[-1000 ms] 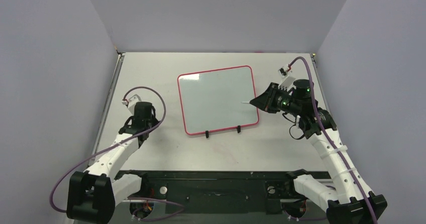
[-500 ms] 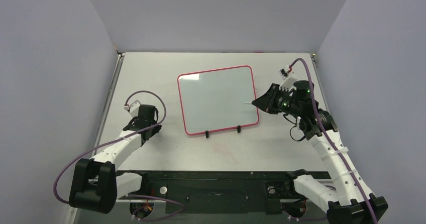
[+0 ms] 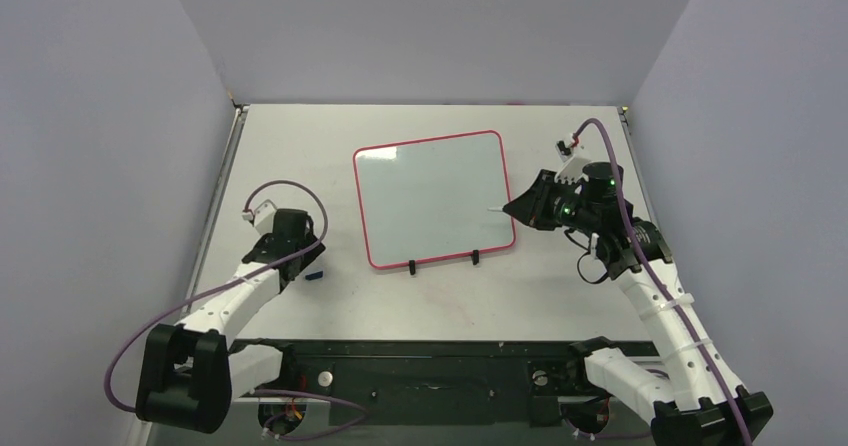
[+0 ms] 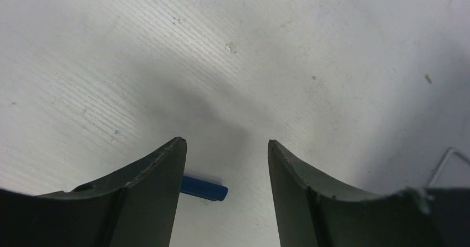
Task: Write a sentence on the whiteboard
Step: Place the pen cap at the center of the board, then write a sentence on the whiteboard.
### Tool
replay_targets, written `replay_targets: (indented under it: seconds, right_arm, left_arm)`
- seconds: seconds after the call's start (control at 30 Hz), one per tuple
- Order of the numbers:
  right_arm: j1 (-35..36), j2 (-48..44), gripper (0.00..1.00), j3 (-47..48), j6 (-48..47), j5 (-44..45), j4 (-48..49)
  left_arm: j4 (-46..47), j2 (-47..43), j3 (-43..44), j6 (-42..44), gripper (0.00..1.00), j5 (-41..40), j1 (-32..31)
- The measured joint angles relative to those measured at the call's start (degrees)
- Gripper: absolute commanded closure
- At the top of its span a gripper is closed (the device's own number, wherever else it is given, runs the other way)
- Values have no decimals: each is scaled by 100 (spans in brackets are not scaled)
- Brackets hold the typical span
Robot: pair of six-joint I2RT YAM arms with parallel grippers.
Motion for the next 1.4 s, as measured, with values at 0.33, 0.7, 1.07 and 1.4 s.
replay_targets:
  seconds: [0.33,0.7,1.07,1.4]
  right_arm:
    - [4,-175,100,0,-46,136,-162]
    - [216,-308,100,0,-9,417,-195]
    - [496,-378,100,2,162,817,-247]
    - [531,-442,100,70,221,1075,-439]
  left_arm:
    - [-164,-551,911,809,41,920,708]
    - [437,114,2544,2208,41,2988,817]
    - [743,2162,4430,2800,43,4247,669]
    - [216,3565,5753,3421,44,4728,177]
